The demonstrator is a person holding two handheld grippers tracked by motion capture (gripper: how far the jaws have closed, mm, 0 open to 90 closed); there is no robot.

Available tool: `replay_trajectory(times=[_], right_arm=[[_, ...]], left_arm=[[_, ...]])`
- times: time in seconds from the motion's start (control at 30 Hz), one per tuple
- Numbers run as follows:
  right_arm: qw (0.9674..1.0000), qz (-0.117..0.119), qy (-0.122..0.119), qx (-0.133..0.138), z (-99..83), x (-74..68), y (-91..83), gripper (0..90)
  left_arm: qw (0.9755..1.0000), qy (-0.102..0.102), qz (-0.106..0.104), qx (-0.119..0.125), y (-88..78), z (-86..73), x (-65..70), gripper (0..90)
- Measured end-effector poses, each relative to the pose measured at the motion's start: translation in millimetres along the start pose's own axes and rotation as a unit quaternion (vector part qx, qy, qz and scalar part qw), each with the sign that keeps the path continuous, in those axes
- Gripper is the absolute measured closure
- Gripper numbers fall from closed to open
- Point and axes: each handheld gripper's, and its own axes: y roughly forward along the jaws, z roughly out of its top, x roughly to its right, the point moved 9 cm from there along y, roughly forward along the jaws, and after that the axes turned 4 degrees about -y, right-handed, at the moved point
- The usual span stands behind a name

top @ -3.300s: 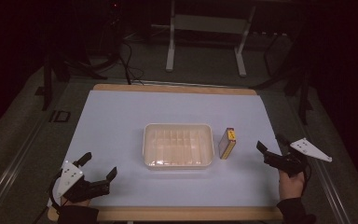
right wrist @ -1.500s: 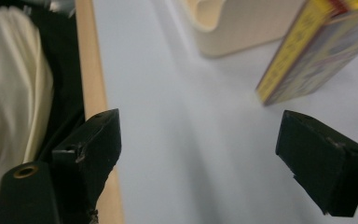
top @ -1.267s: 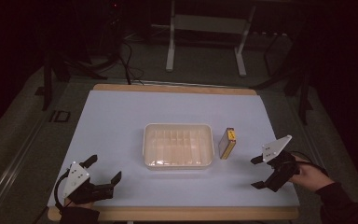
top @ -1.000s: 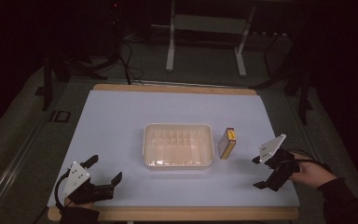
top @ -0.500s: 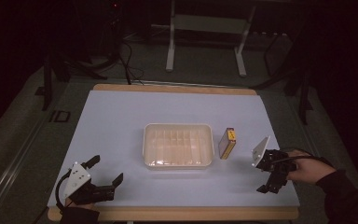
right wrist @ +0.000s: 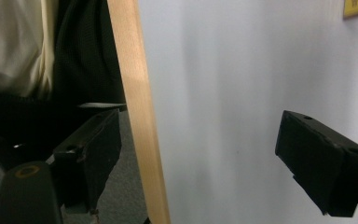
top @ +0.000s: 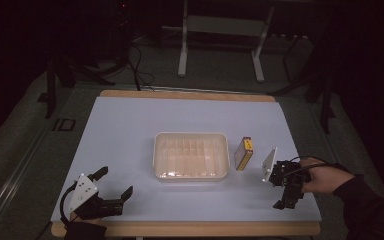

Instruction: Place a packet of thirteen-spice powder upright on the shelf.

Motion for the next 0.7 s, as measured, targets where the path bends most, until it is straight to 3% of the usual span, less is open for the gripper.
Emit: replay_trajectory(times=[0.47,0.7], right_arm=[[0.9983,-0.001,-0.059,0.004,27.0,-8.0,-3.6,14.6],[0.9973,0.004,-0.072,0.015,39.6,-7.7,-5.8,14.5]], left_arm=[[1.0,-0.004,-0.003,0.0,0.1,-0.3,-0.1,0.1],[1.0,-0.003,-0.002,-0.002,0.5,-0.9,0.0,0.1]])
